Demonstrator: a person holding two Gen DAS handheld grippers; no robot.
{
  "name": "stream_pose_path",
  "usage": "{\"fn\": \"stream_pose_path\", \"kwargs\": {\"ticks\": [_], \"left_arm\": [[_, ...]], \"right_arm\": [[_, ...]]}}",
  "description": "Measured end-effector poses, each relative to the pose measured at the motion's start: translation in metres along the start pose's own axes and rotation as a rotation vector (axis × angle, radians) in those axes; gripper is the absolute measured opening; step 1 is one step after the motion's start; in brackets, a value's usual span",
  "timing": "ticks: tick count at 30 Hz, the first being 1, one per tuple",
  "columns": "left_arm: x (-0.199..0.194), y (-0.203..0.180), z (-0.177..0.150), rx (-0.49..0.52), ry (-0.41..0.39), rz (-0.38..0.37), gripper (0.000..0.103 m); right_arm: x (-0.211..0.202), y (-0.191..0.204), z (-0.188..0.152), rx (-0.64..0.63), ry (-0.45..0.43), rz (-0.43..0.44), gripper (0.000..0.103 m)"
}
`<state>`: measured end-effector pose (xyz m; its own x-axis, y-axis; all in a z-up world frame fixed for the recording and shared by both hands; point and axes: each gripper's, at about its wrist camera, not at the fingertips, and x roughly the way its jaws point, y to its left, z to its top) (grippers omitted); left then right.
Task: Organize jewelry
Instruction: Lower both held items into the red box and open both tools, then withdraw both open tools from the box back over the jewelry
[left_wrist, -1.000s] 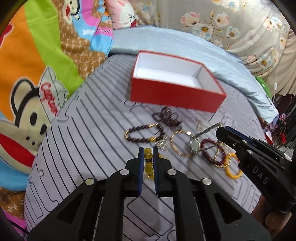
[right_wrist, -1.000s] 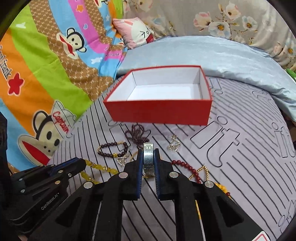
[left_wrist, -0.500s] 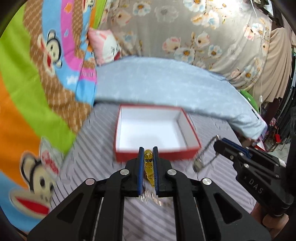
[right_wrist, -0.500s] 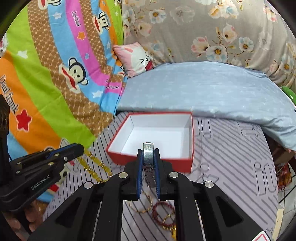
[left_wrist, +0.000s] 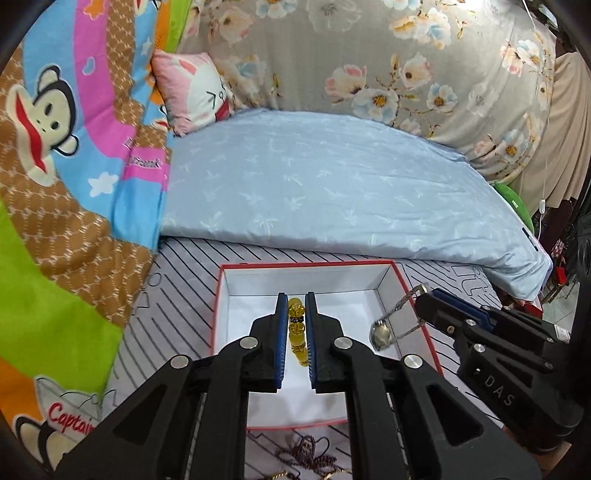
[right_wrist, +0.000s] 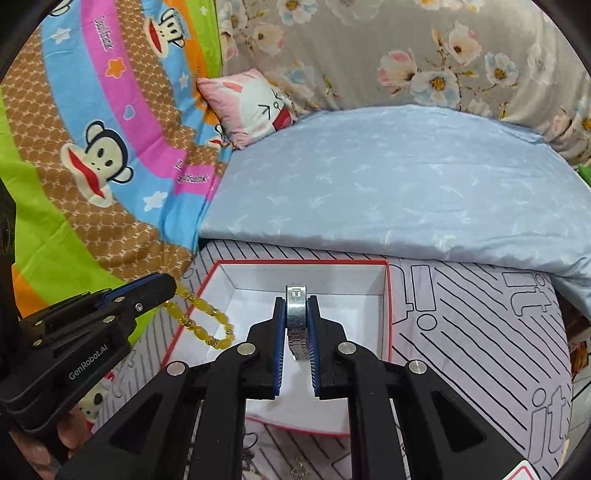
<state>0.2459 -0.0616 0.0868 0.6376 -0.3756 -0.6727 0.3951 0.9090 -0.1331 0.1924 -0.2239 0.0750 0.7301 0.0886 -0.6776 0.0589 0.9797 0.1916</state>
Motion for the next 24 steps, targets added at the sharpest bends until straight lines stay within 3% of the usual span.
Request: {"fn": "stream_pose_path", "kwargs": {"ticks": [6,11,13,15,20,24], "left_arm": [[0.044,0.000,-0.004,0.006,0.060,0.034,0.009],[0.061,0.003,-0.009,-0.002,0.084,0.060,0.010],[0.062,0.004,-0.010,-0.007,0.082,0.092,0.020],[0.061,0.006,-0.010,-0.008,0.075,0.113,0.046],[0.054,0.006,-0.013,-0.014,0.068,0.136,0.048],[0.044,0.007,-0.017,-0.021,0.066,0.150,0.048]], "right_arm": [[0.033,-0.007,-0.008,0.005,0.048,-0.020,0.011],[0.039,-0.009,-0.006,0.007,0.036,-0.035,0.014],[0.038,-0.008,-0.005,-0.004,0.027,-0.049,0.024],[0.035,-0.007,-0.006,-0.016,0.009,-0.070,0.038],[0.019,-0.005,-0.010,-0.016,-0.017,-0.078,0.051],[0.003,-0.004,-0.018,-0.015,-0.028,-0.075,0.053]]}}
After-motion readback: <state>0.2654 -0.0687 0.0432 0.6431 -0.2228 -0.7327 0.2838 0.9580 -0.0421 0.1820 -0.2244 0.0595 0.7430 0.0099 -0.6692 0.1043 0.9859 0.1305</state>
